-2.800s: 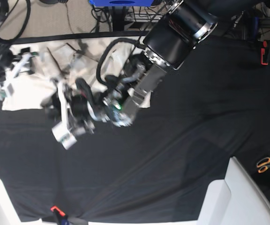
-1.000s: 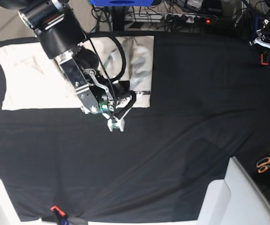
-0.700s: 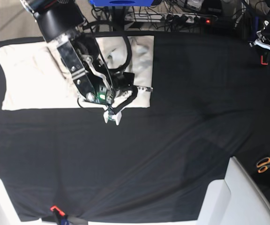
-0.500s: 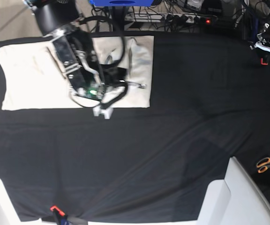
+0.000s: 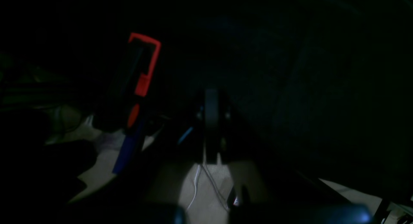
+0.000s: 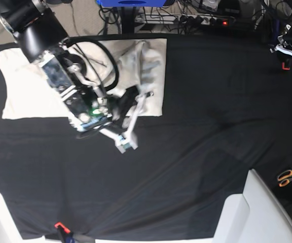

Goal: Fold the T-shirt properly

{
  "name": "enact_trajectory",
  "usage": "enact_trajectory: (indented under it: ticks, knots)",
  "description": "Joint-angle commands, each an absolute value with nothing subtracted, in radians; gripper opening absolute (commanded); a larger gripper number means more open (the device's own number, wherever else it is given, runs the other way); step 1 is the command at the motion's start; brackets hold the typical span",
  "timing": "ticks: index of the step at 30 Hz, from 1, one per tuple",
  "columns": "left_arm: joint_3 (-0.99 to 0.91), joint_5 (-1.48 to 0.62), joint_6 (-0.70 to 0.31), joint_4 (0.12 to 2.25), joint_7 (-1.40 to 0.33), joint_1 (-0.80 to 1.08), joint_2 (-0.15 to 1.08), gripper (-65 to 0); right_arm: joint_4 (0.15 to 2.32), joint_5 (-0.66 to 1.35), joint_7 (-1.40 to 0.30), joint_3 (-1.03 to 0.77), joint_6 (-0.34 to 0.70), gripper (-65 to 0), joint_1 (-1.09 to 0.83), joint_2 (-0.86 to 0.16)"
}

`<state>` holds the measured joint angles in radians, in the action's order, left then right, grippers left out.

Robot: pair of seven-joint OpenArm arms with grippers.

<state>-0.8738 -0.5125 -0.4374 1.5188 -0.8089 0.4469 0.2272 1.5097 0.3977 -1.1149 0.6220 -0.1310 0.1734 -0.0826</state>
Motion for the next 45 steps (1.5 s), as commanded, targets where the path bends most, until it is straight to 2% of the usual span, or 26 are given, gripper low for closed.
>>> enact_trajectory:
  ticks: [1,7,24,26,30,33,39,45]
  knots:
    - [-0.881,-0.522,-0.440,1.532,-0.796,0.450,0.245,-65.0,1.503,0.401,-1.096,0.618,-0.120,-29.0,0.199,-0.077]
    - [-0.881,-0.522,-0.440,1.532,-0.796,0.453,0.245,-65.0,1.426,0.400,-1.029,0.619,-0.062,-30.3,0.205,-0.077]
    - [-0.881,-0.522,-0.441,1.483,-0.796,0.447,0.245,-65.0,1.314,0.400,-0.958,0.619,-0.061,-31.4,0.232,-0.073]
    - [-0.881,-0.522,-0.441,1.483,-0.796,0.447,0.245,-65.0,1.314,0.400,-0.961,0.619,-0.061,-37.4,0.232,-0.073]
    - [-0.881,-0.522,-0.441,1.483,-0.796,0.447,0.245,-65.0,1.313,0.400,-0.967,0.619,-0.061,-56.1,0.232,-0.073]
    - [-0.881,-0.522,-0.441,1.483,-0.796,0.447,0.245,-65.0,1.313,0.403,-0.969,0.618,-0.061,-63.6,0.232,-0.073]
    - [-0.881,-0.522,-0.441,1.483,-0.796,0.447,0.245,-65.0,1.336,0.406,-0.990,0.616,-0.065,-64.8,0.225,-0.073]
    - [-0.881,-0.522,-0.441,1.483,-0.796,0.447,0.246,-65.0,1.495,0.401,-1.072,0.610,-0.071,-64.8,0.182,-0.077]
